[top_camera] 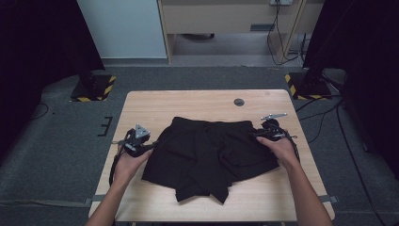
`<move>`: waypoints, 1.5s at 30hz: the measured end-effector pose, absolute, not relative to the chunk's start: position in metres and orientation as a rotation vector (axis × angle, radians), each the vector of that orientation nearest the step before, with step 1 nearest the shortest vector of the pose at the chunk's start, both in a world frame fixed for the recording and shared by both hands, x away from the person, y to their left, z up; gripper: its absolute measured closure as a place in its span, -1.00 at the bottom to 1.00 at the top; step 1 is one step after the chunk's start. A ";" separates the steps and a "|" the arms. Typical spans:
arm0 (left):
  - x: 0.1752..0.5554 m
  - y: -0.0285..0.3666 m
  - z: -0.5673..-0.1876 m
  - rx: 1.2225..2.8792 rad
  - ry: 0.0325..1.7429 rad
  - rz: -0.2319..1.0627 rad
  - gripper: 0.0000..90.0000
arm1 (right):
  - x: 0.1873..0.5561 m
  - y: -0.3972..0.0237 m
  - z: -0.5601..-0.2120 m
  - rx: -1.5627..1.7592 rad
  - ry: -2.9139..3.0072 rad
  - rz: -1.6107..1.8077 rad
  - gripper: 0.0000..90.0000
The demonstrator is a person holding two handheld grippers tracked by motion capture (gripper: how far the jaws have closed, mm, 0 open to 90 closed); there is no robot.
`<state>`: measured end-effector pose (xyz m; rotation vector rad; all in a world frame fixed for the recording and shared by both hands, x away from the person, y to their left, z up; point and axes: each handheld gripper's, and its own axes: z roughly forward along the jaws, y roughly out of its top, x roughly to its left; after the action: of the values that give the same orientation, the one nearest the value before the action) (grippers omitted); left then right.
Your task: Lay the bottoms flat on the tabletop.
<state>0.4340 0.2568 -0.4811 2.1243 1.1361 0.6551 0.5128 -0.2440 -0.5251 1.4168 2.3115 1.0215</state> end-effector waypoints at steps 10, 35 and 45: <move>0.488 0.256 -0.494 2.094 1.187 0.526 -0.04 | 0.515 -0.239 -0.527 1.361 2.312 1.010 0.52; 0.519 0.215 -0.521 2.234 1.104 0.472 0.02 | 0.512 -0.246 -0.530 1.373 2.295 1.083 0.62; 0.509 0.207 -0.521 2.192 1.124 0.372 0.83 | 0.511 -0.245 -0.532 1.369 2.274 1.082 0.96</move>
<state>0.5086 0.2070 -0.5210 2.1917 1.1237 0.3721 0.5108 -0.2452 -0.5320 1.3693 2.2737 1.0823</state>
